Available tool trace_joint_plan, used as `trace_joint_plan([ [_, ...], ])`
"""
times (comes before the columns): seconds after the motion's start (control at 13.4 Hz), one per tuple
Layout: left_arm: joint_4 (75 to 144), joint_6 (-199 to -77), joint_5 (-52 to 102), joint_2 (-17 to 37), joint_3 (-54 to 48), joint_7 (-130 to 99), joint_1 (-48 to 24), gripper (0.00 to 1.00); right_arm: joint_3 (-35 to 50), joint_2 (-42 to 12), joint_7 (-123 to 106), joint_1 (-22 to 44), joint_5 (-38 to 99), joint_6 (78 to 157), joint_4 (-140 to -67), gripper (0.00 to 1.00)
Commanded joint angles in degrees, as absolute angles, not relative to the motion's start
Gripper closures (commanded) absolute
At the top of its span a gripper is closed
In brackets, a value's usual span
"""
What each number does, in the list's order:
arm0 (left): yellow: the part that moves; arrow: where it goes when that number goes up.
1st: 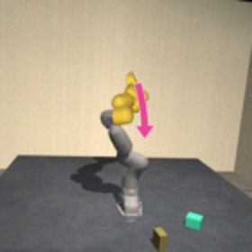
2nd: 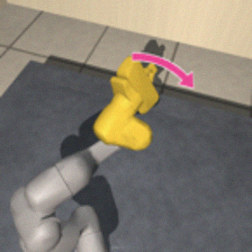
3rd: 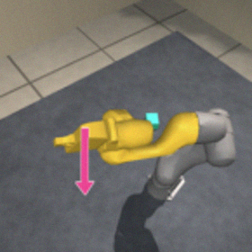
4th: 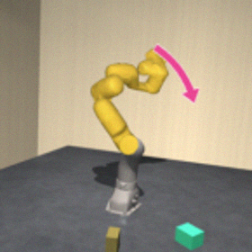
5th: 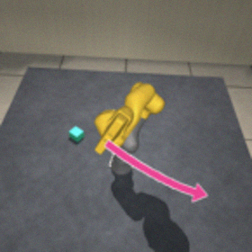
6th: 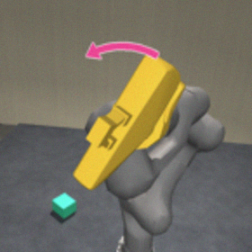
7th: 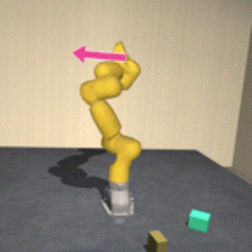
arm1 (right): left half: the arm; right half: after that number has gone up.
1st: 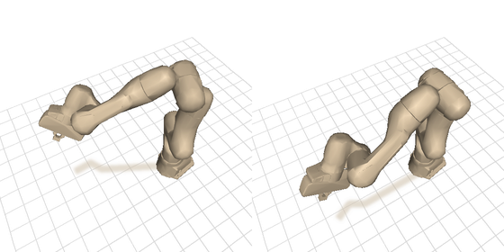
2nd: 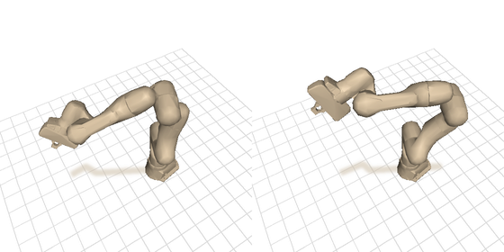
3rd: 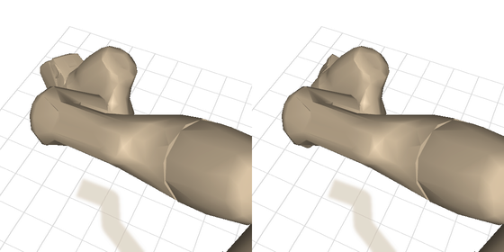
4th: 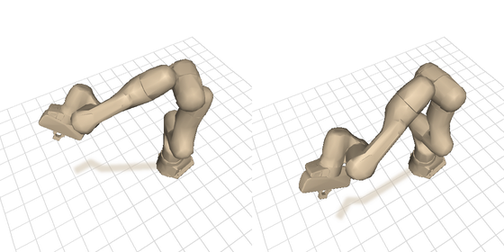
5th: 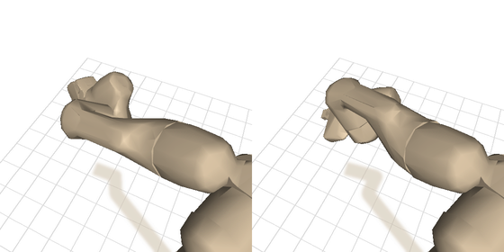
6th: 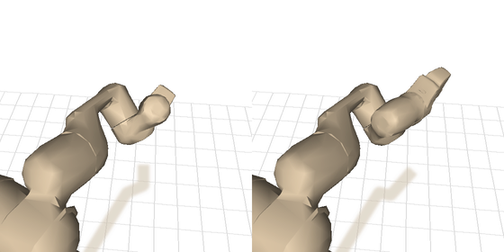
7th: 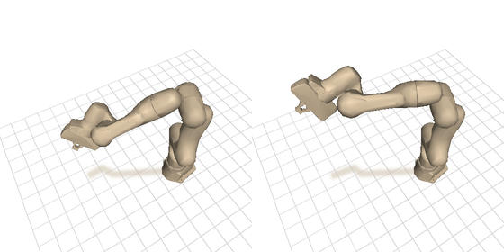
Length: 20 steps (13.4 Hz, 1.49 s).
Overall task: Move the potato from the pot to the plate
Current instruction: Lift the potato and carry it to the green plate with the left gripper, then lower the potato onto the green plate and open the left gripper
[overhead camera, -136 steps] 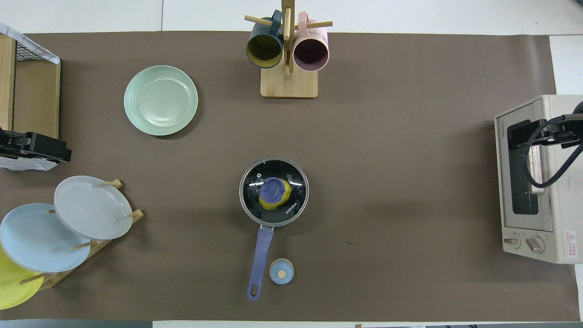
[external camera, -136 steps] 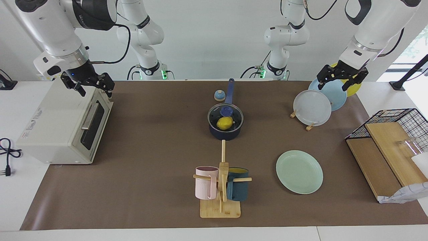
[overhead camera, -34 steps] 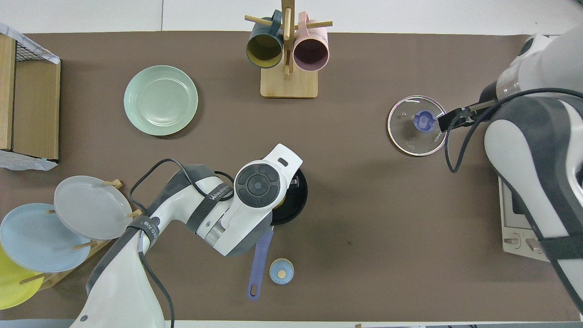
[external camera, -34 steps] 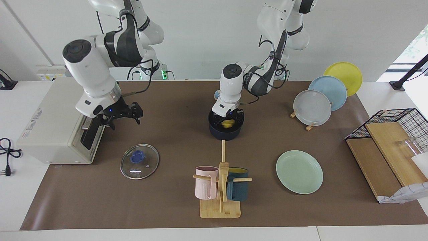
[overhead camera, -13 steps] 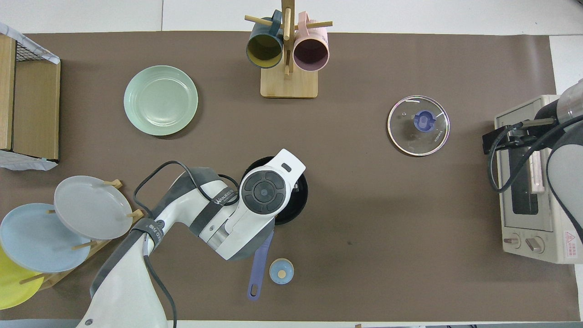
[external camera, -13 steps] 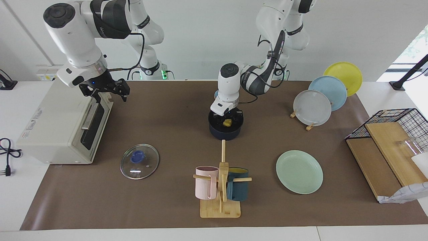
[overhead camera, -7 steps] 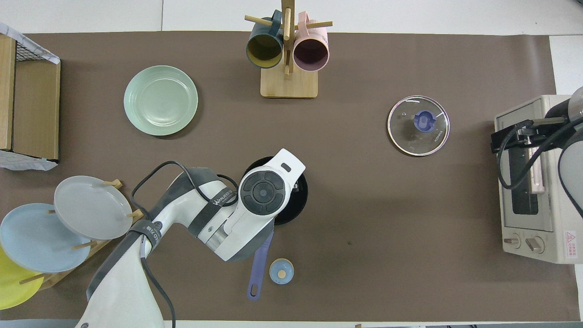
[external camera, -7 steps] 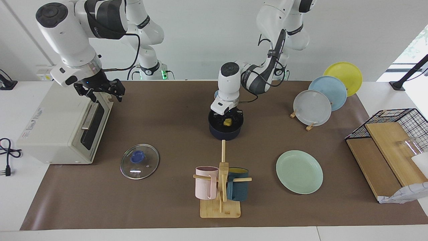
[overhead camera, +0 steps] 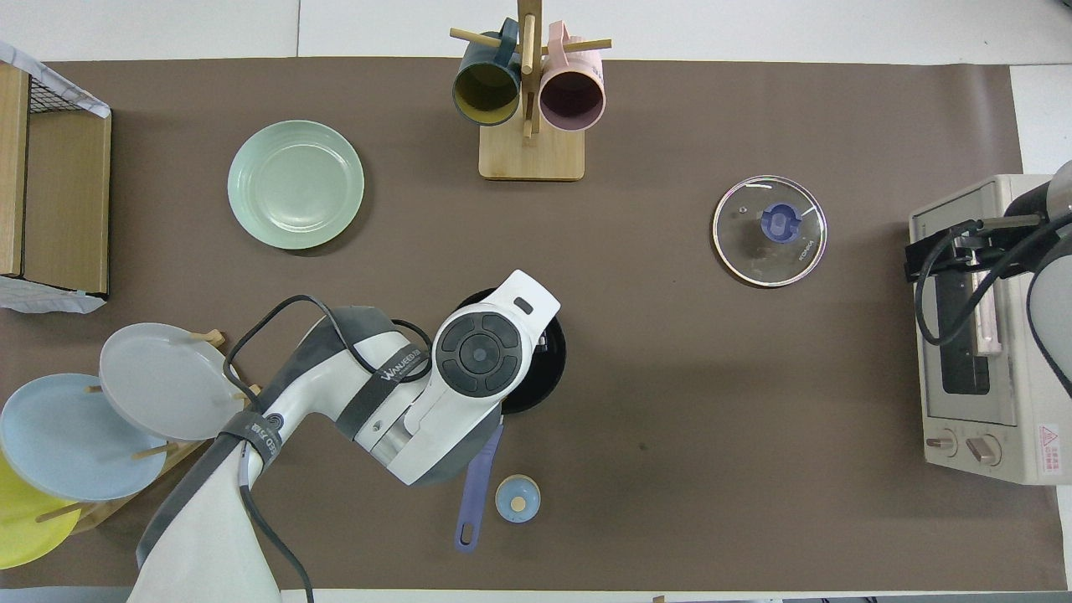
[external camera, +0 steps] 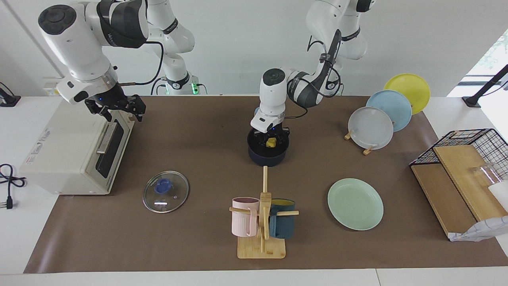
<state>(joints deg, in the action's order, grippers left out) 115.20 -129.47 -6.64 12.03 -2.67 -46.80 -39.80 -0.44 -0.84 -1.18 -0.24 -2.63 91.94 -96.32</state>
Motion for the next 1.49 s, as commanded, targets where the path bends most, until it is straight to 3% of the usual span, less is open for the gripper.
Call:
trace_joint_plan([
  [0.0, 113.1, -122.2, -4.2, 7.8, -2.5, -44.0, -38.1, 1.0, -0.4, -2.2, -1.8, -0.4, -3.4, 90.2, -94.1, 0.0],
  [0.3, 103.0, -112.5, 0.5, 9.0, -2.4, -39.0, -33.7, 1.0, -1.9, -1.8, -1.8, -1.0, -2.6, 90.2, -93.8, 0.0],
  [0.52, 92.0, -104.2, 3.7, 14.0, -2.5, -29.8, -24.9, 1.0, -2.9, -1.4, -1.9, -1.1, -2.5, 90.2, -93.8, 0.0],
  [0.67, 90.1, -103.5, 4.5, 15.2, -2.5, -24.3, -19.8, 1.0, -2.4, -0.3, -1.7, -1.4, -2.5, 90.3, -94.4, 0.0],
  [0.82, 85.0, -103.6, 4.4, 19.2, -2.5, -17.7, -15.0, 1.0, -2.4, -0.3, -1.8, -1.2, -2.5, 90.4, -94.7, 0.0],
  [1.04, 74.0, -106.6, 4.2, 31.0, -2.4, -10.5, -8.6, 1.0, -2.4, -0.2, -1.7, -1.2, -2.5, 90.4, -94.7, 0.0],
  [1.19, 74.0, -114.7, 4.0, 35.6, -2.2, -8.8, -7.5, 1.0, -2.4, -0.2, -1.7, -1.2, -2.5, 90.4, -94.7, 0.0],
  [1.42, 75.6, -119.4, 4.0, 37.9, -2.3, -8.2, -6.0, 1.0, -2.4, -0.2, -1.7, -1.2, -2.5, 90.4, -94.7, 0.0],
])
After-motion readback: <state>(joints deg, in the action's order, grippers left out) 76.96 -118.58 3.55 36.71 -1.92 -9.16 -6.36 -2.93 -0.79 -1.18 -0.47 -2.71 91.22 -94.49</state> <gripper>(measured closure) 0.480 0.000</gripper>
